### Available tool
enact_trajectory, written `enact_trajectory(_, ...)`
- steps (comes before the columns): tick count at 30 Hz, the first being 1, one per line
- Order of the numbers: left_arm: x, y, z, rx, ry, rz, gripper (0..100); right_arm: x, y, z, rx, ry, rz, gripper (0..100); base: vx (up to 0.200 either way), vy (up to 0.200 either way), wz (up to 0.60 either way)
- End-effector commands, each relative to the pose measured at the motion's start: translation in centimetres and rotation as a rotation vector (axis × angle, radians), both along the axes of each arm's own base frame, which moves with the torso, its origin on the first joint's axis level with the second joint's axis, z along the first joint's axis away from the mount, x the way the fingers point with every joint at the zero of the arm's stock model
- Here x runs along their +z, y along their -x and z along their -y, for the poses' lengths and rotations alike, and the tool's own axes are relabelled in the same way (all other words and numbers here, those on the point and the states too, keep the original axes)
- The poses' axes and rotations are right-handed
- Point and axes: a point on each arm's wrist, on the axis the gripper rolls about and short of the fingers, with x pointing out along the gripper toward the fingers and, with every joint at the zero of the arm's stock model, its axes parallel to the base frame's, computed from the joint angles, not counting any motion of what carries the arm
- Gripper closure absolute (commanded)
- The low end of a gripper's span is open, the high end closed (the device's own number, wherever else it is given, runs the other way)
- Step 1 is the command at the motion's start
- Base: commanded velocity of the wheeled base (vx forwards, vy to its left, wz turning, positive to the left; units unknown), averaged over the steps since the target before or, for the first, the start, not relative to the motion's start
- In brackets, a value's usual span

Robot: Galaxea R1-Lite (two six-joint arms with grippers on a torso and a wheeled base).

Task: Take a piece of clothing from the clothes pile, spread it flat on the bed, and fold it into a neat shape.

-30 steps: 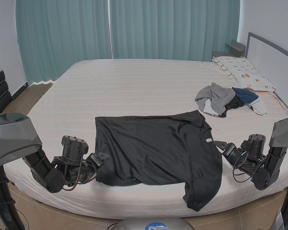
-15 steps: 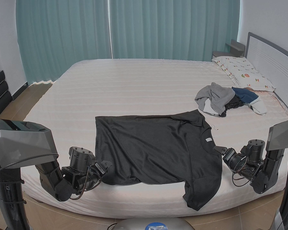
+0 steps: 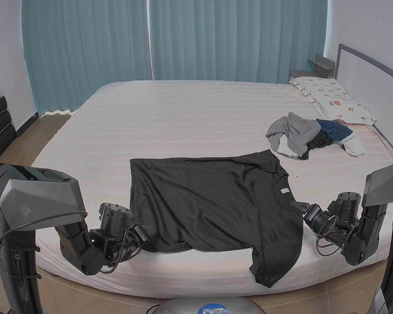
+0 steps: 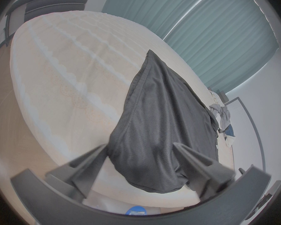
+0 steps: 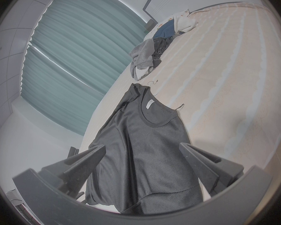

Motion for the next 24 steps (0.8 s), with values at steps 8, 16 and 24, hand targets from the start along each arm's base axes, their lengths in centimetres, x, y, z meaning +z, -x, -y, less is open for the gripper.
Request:
enact_trajectory(8, -0.7, 1.3, -1.2, 0.06, -0.076, -0.035, 100, -0.7, 0.4, 0.1, 0.004, 0.035, -0.03, 0, 0.0, 0.0, 0.0)
enact_trajectory(16, 1.3, 3.0, -3.2, 0.037, -0.147, -0.035, 100, -1.8, 0.5, 0.2, 0.012, 0.058, -0.064, 0, 0.0, 0.0, 0.0)
enact_trajectory(24, 0.8, 3.4, -6.2, 0.034, -0.268, -0.102, 100, -2.9, 0.3, 0.8, -0.007, 0.068, -0.095, 0, 0.0, 0.0, 0.0)
